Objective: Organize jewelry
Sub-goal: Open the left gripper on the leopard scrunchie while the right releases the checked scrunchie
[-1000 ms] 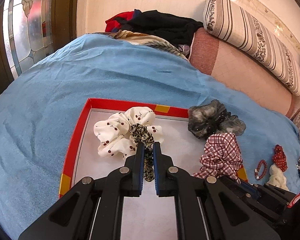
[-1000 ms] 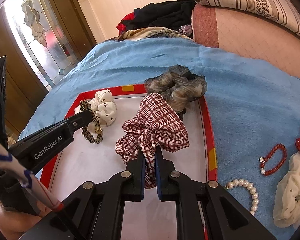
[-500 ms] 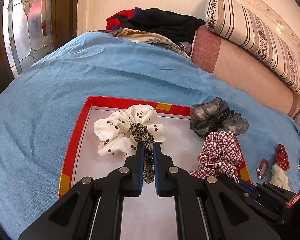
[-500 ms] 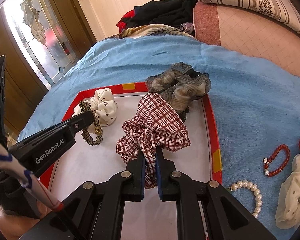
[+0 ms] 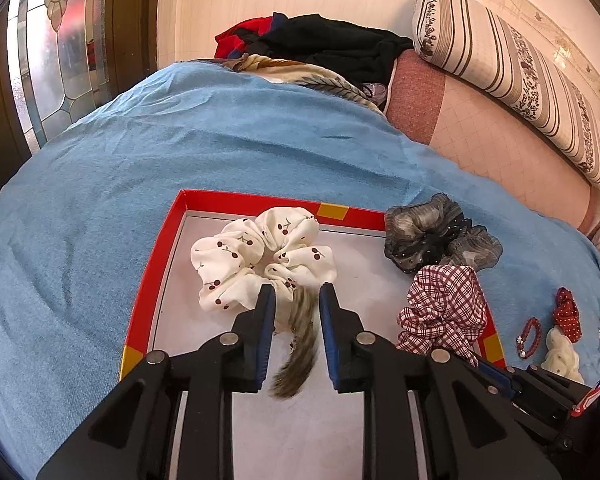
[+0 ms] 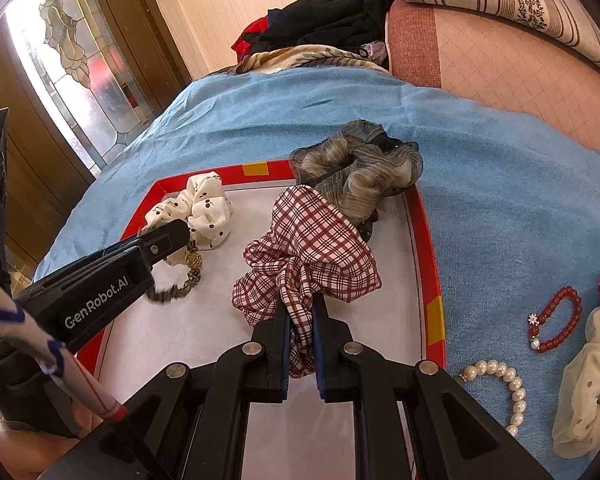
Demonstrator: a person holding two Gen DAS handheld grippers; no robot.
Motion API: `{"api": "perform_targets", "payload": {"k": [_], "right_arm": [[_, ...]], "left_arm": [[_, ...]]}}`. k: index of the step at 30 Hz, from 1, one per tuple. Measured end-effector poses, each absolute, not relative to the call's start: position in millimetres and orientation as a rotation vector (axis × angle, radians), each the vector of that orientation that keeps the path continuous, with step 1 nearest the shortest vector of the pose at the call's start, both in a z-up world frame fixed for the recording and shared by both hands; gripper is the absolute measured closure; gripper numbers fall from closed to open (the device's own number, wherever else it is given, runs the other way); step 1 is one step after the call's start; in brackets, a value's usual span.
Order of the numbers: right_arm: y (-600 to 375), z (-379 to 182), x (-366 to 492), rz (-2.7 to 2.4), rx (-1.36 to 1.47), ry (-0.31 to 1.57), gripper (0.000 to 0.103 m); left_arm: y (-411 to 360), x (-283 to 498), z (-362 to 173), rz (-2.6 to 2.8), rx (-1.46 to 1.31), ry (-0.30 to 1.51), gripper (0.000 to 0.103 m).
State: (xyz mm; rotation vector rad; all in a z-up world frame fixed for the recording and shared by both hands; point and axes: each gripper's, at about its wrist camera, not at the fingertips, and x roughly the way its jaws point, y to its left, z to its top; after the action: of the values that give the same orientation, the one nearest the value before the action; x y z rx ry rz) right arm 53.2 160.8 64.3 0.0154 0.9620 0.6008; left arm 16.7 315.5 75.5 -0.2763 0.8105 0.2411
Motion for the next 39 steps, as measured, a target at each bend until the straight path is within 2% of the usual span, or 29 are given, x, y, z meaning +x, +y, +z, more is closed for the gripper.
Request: {"api": "perform_targets", "payload": {"k": [3,13,19,28,39], "right_arm": [[160.9,64.2,53.0,0.6,0.016,0.961,0.091],[163.9,63.7,55.3,0.595,-0.012,0.954,0.09],[169.2,65.7,65.2,0.583,-0.032,0.952,0.09],[162.0,71.9,61.3,0.594,-0.01,0.946,0.073],[160.7,90.9,49.0,0.607,-0.021,0.893,0.063]], "left_arm": [[316.0,16.5,75.8,0.243,-0.278,0.812,0.081],[318.8,15.5,75.5,0.254,-0.286,0.805,0.068],[321.1,15.2,75.8,0.255,-0.292,0.803,0.066],[322.3,15.1,78.6,0.257,-0.297,0.789,0.057],[323.7,12.5,81.8,0.266,-0.299,0.773,0.048]]}}
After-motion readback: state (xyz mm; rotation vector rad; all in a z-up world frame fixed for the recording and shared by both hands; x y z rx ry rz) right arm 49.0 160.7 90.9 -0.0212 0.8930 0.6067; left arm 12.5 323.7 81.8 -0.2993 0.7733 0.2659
